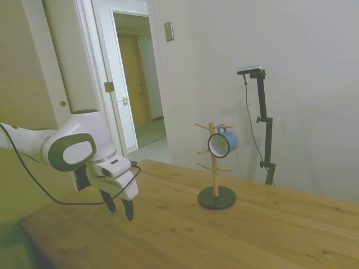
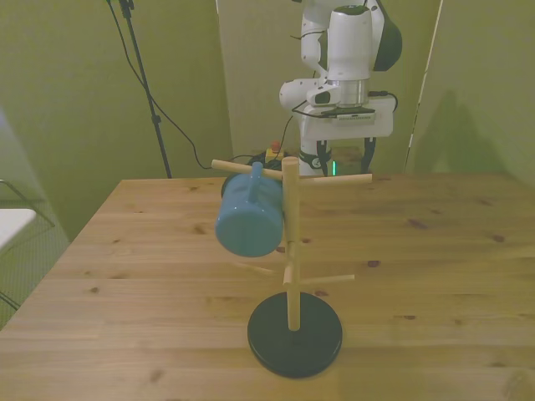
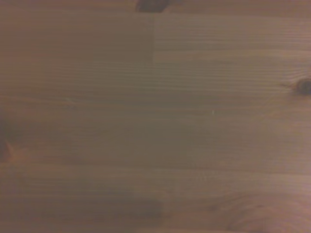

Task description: Unload the mug

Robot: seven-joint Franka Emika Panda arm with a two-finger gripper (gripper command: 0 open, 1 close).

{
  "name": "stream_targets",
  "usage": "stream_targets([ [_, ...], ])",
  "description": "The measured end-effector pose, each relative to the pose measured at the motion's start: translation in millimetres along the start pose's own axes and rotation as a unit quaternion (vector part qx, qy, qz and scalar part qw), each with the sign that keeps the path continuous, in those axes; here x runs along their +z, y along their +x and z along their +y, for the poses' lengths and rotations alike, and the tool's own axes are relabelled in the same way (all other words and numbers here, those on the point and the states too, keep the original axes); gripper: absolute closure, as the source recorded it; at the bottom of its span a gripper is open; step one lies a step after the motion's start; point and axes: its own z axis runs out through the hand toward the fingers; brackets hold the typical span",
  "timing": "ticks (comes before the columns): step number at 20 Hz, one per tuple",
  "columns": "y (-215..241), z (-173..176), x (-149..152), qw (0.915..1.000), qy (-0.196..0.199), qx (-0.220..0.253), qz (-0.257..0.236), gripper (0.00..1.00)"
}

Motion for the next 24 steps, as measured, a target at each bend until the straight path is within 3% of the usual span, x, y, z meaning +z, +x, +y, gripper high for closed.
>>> stream_targets([
  [8, 2, -1, 4, 0.9999, -0.001, 0.010, -0.001, 0.00],
  [15, 26, 4, -10, 0.9972, 0.042, 0.029, 0.054, 0.00],
  [19, 52, 17, -24, 0.9906, 0.068, 0.048, 0.108, 0.00],
  [24, 86, 42, -44, 0.9735, 0.102, 0.089, 0.185, 0.00],
])
